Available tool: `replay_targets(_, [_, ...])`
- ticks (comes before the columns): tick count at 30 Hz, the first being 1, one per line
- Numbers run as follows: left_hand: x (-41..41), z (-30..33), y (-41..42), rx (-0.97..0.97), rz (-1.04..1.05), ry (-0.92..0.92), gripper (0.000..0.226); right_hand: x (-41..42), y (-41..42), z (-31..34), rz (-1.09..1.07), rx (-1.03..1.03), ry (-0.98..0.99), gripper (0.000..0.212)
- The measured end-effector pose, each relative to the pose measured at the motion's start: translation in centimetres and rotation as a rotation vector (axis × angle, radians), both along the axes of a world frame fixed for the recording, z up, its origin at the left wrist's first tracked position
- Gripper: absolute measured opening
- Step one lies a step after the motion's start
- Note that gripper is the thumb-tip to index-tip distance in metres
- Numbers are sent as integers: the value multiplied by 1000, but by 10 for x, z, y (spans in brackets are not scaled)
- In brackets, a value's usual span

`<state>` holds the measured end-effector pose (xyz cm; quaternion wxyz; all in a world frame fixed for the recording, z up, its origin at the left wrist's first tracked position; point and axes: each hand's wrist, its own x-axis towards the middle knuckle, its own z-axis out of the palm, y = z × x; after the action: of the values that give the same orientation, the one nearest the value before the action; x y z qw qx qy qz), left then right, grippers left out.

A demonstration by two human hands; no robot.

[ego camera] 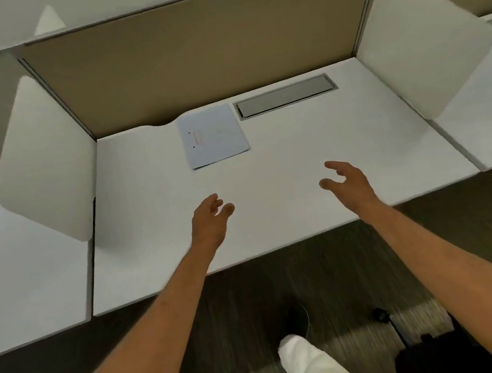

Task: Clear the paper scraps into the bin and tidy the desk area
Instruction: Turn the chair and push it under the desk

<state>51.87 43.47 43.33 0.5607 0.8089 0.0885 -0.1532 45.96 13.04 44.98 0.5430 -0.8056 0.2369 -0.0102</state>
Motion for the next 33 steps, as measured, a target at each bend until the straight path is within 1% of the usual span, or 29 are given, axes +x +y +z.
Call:
replay_targets(5, [-112,-15,8,8,-37,19,63,-116,2,-3,-36,-35,31,52])
replay_targets(9, [-206,-26,11,31,-83,90,62,-210,-10,-6,-17,-101,79,54])
replay_targets(14, [-288,-38,-22,50,-153,152,58,-312,-47,-1,-25,-141,99,55])
replay_targets(19, [-364,-58,-95,11,-313,217,59,-406,-122,2,-112,-243,151,52])
replay_targets(24, [-453,-70,-192,-4,-433,270,58,-505,-213,10,-179,-348,190,53])
replay_targets(28, [-535,-74,-275,-25,-448,298,57,-583,-296,9,-193,-375,214,53])
replay_targets(33, [-631,-75,-381,37,-447,273,57,-651,-411,3,-204,-409,181,51])
